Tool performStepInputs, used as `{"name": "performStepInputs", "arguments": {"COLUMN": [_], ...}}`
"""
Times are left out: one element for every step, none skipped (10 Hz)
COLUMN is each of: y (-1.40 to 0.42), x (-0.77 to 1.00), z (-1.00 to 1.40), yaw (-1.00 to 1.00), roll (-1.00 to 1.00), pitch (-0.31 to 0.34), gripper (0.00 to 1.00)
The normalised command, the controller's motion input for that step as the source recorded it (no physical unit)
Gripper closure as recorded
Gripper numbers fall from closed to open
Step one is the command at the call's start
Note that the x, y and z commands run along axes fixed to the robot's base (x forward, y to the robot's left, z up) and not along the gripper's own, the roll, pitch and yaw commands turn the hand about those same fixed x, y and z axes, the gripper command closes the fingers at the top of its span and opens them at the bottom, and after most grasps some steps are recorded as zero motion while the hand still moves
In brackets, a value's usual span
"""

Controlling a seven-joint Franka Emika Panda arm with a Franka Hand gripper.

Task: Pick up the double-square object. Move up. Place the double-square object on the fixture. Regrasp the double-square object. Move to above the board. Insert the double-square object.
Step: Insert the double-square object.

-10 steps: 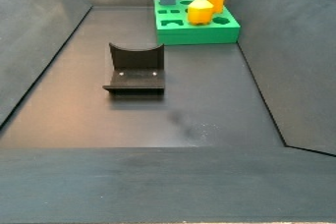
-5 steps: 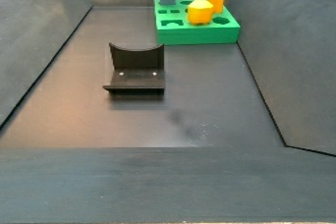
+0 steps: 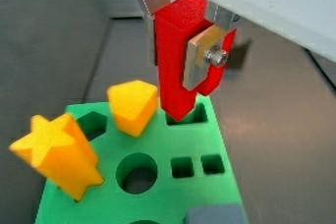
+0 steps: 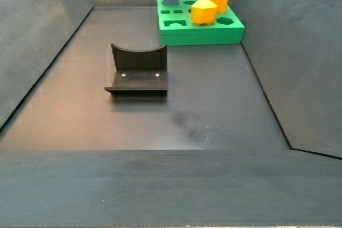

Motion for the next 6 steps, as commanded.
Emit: {"name": "performStepInputs", "arguments": {"y": [-0.04, -0.24, -0.22, -0.12, -0.18, 0.00], "x": [0.02, -0.06, 0.00, 0.00, 0.00, -0.07], "z": [-0.01, -0.14, -0.14, -0.17, -0.03, 0.00], "yaw": [0.00, -0.36, -0.96, -1.00, -0.84, -0.01], "roll": [0.00, 0.00, 0.00, 0.00, 0.00, 0.00], "pitch": [0.000, -0.026, 0.000, 0.000, 0.000, 0.000], "gripper": [1.00, 1.00, 1.00, 1.00, 1.00, 1.00]}}
